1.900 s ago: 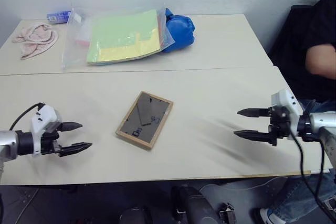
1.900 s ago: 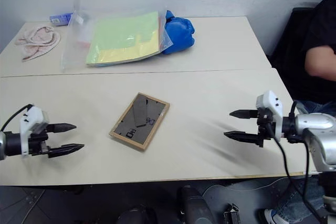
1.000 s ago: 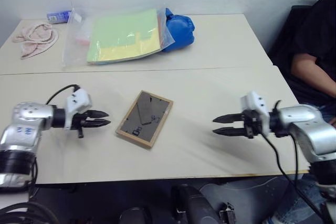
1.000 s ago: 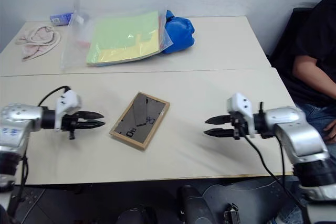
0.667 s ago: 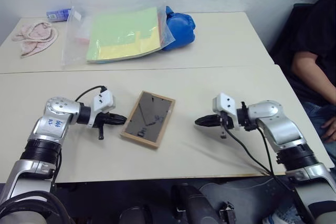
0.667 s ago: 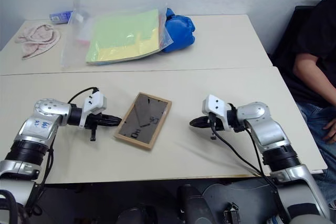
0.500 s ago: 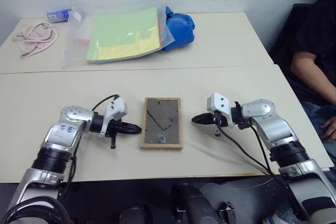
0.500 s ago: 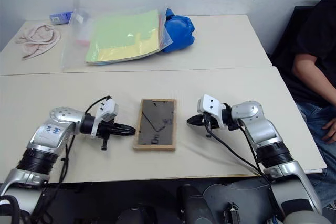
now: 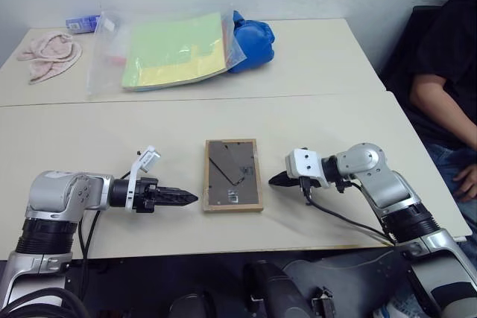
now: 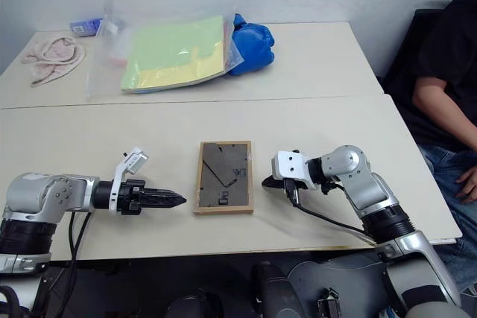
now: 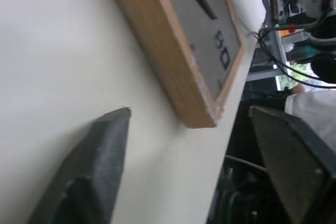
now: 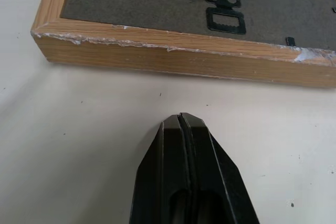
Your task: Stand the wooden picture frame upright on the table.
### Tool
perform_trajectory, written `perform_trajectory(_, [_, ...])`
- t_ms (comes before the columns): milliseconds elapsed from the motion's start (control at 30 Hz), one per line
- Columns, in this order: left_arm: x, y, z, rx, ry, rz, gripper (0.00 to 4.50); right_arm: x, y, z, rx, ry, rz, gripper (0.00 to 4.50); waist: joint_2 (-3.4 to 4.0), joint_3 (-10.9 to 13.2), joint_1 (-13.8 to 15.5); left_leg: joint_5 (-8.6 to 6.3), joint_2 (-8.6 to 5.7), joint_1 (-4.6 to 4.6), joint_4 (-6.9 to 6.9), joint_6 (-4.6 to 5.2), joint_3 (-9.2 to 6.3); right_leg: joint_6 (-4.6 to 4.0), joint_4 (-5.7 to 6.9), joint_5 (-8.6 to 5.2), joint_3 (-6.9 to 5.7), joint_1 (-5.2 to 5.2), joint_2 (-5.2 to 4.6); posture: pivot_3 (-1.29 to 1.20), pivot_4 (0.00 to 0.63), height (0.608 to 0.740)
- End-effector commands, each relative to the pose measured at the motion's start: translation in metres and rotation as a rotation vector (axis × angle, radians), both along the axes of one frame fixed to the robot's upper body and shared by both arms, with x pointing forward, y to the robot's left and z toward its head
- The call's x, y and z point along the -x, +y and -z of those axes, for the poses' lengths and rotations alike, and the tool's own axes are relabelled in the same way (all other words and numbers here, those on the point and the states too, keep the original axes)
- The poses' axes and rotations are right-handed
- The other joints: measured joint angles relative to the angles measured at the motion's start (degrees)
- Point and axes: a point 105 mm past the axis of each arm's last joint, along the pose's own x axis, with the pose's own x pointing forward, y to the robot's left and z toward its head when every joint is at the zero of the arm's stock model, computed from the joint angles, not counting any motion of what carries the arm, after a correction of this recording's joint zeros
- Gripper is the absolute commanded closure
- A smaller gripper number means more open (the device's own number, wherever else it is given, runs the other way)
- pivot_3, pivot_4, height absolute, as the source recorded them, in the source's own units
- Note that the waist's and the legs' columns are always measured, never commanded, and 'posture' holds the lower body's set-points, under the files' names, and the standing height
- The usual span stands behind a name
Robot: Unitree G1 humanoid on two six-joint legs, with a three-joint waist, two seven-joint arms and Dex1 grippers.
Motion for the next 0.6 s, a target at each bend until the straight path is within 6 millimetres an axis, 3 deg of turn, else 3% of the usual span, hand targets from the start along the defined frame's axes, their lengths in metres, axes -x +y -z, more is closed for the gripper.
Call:
perform_trajectory(33, [-0.001,-0.011,0.012,-0.022,0.057,-0.015,0.04,0.007,0.011,0.004,0.029,-0.025,-0.066,4.50,-0.01,0.0,0.1,0.00,0.00,0.04,0.02,0.00,-0.03,0.00,0.00,0.00,-0.01,0.05,0.00,0.00,0.150,0.740])
perform_trajectory(167, [0.000,-0.035,0.032,-0.040,0.105,0.018,0.04,0.006,0.019,0.009,0.045,-0.037,-0.083,4.50,0.08,-0.2,0.2,-0.01,-0.01,0.40,0.05,-0.02,-0.26,0.00,-0.11,0.00,-0.10,0.57,0.00,0.00,0.150,0.740])
perform_trajectory(333, [-0.006,-0.071,0.027,0.049,0.110,0.071,0.04,0.005,0.030,0.009,0.030,-0.037,-0.091,4.50,0.16,-0.6,1.0,-0.04,-0.02,0.65,-0.03,-0.03,-0.46,0.01,-0.32,0.00,-0.22,1.00,-0.02,0.00,0.150,0.740])
perform_trajectory(467, [-0.012,-0.084,0.018,0.097,0.097,0.076,0.04,0.006,0.032,0.010,0.034,-0.037,-0.097,4.50,0.15,-0.6,1.5,-0.04,-0.02,0.64,-0.04,-0.03,-0.46,0.01,-0.33,0.00,-0.23,0.98,-0.01,0.00,0.150,0.740])
perform_trajectory(567, [-0.018,-0.082,0.007,0.132,0.070,0.055,0.64,0.007,0.029,0.011,0.036,-0.032,-0.091,4.50,0.15,-0.6,1.5,-0.04,-0.02,0.64,-0.05,-0.03,-0.47,0.01,-0.32,0.00,-0.24,0.96,-0.01,0.00,0.150,0.740])
perform_trajectory(600, [-0.018,-0.081,0.005,0.138,0.066,0.056,1.03,0.007,0.028,0.011,0.037,-0.031,-0.090,4.50,0.14,-0.6,1.5,-0.04,-0.01,0.62,-0.05,-0.03,-0.47,0.01,-0.31,0.00,-0.24,0.94,-0.01,0.00,0.150,0.740])
